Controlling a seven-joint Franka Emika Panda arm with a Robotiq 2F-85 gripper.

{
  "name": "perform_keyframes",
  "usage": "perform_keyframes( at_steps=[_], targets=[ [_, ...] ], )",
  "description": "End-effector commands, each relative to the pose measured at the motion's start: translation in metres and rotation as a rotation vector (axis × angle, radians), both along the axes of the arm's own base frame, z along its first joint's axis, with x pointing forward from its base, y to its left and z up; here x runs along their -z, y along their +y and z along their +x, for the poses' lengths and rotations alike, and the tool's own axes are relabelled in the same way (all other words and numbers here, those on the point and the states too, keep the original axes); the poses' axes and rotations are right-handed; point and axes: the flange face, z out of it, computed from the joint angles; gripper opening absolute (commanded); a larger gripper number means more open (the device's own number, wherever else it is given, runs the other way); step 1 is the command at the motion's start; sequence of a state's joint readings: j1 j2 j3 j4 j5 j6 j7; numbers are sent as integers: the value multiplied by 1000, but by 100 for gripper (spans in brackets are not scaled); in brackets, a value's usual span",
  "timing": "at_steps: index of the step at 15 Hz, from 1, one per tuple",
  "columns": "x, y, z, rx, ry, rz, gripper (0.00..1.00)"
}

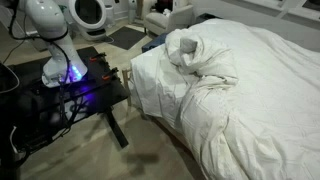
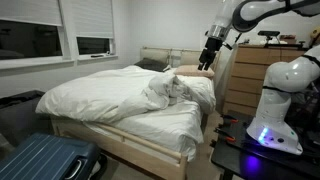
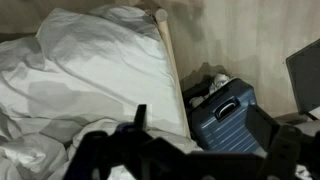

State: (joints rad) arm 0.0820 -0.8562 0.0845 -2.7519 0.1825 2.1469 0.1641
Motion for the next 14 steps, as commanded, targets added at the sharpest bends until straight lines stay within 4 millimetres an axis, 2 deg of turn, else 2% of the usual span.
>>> perform_keyframes(
  at_steps=[1,7,11,14],
  targets=[
    [0,0,0,0,1,0,100],
    [1,-2,4,7,0,-3,100],
    [1,-17,29,61,-69,-34,100],
    [1,-36,52,98,-137,-64,100]
  ],
)
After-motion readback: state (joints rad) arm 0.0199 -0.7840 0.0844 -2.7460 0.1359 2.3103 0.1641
